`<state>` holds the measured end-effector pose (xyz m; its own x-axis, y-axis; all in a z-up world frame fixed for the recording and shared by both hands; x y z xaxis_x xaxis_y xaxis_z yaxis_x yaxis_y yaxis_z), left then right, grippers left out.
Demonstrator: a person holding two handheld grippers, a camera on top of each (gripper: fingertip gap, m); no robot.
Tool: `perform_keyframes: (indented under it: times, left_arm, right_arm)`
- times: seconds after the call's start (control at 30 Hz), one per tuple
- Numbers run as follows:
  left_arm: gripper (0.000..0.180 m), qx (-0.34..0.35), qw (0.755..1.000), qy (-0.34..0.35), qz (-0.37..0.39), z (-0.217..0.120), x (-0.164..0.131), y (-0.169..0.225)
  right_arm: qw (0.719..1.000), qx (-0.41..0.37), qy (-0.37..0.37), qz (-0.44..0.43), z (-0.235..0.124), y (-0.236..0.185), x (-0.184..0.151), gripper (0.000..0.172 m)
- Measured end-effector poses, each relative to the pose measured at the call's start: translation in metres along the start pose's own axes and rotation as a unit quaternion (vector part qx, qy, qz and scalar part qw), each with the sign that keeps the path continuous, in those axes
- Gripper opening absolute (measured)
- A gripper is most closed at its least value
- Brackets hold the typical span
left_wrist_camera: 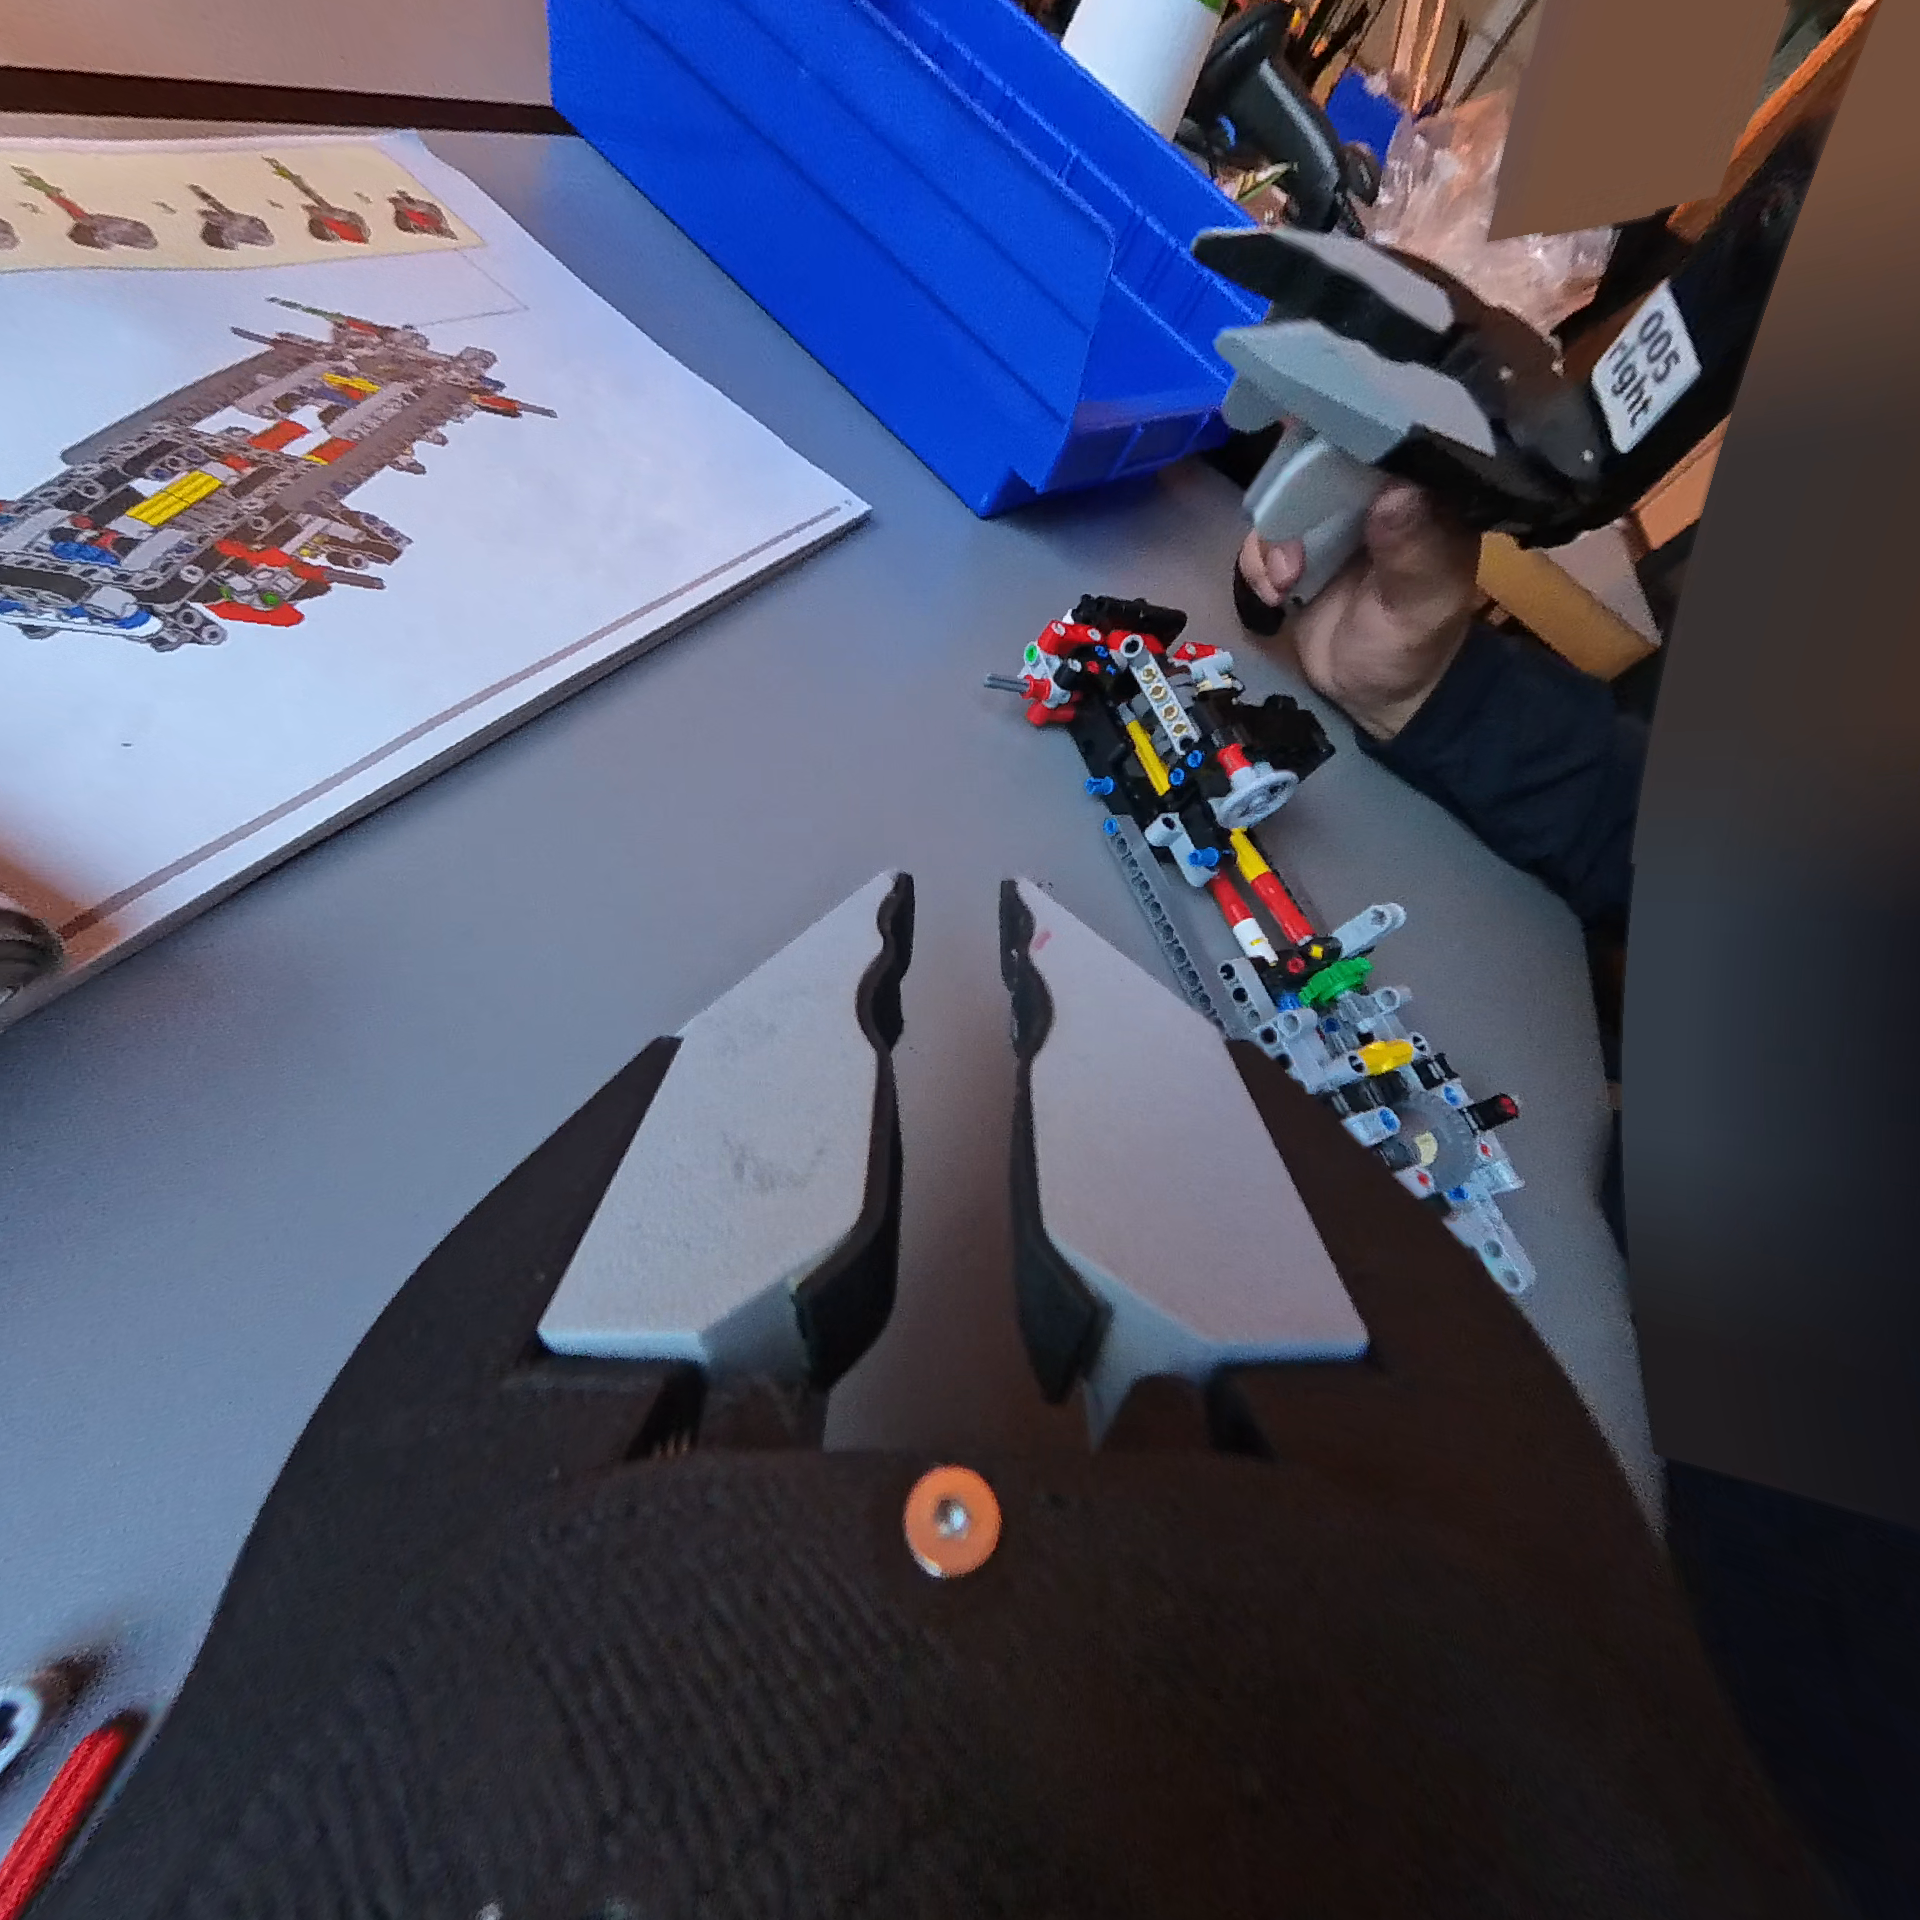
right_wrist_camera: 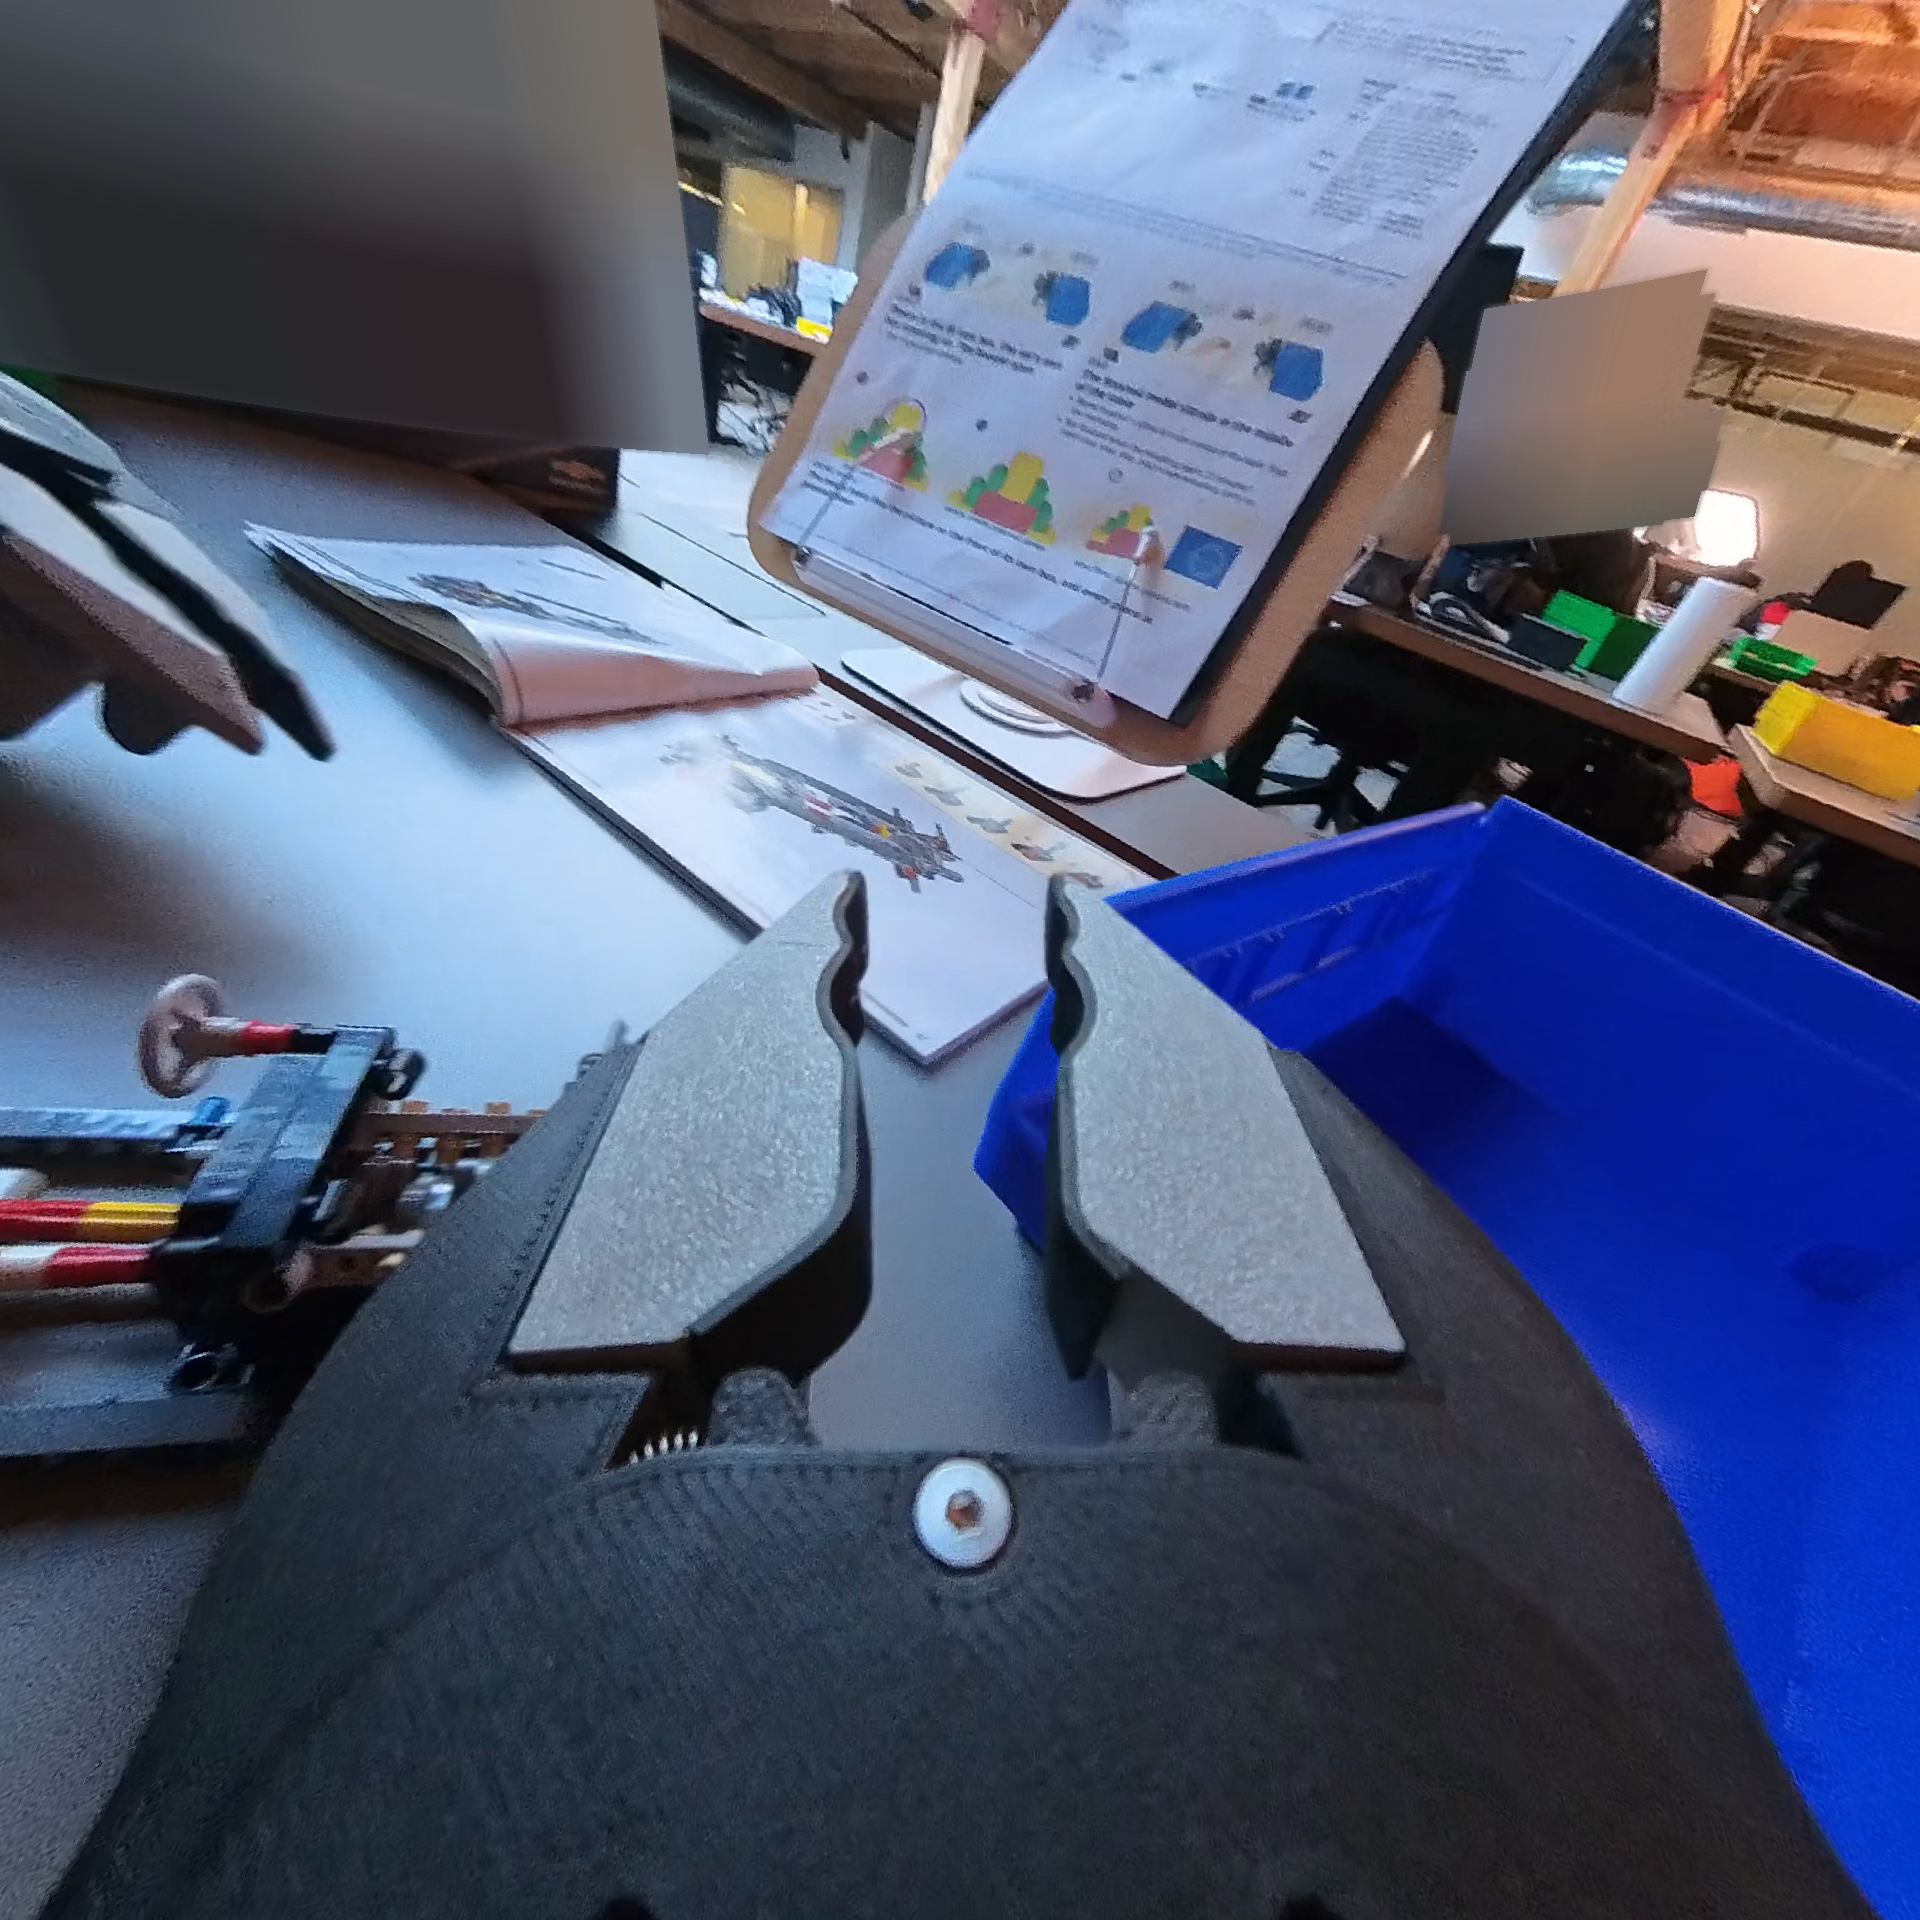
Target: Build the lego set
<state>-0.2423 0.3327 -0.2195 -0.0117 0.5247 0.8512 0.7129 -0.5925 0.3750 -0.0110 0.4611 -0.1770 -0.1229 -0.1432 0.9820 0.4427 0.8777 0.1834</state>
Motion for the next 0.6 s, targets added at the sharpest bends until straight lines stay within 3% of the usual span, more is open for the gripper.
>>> perform_keyframes:
  times: [0.1,0.2,0.3,0.6]
  left_arm:
    - [0.012,-0.006,1.000,0.012,-0.017,0.004,0.003,0.006]
    - [0.015,-0.067,0.994,0.059,-0.059,0.004,0.014,0.024]
    - [0.015,-0.088,0.992,0.050,-0.074,0.007,0.011,0.031]
    - [0.018,-0.058,0.995,0.060,-0.053,-0.009,0.021,0.029]
  right_arm:
    - [0.999,-0.043,-0.018,-0.018,0.006,0.007,-0.004,0.017]
    - [0.992,-0.092,-0.070,-0.050,0.010,0.013,-0.014,0.009]
    - [0.988,-0.108,-0.082,-0.073,0.014,0.009,-0.017,0.005]
    - [0.997,-0.038,-0.033,-0.056,0.042,-0.029,0.003,0.000]
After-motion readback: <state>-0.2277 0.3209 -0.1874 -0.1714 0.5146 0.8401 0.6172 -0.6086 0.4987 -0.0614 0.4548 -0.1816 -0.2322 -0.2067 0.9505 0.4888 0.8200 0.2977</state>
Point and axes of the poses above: each gripper's, where its closed fingertips meet, z out along the fingers, x out of its top, y = z × x across the jaws, the point moved 5 cm from there along -z, back along the fingers, and after that the axes turned 4 degrees about z, right-handed, at the moved point
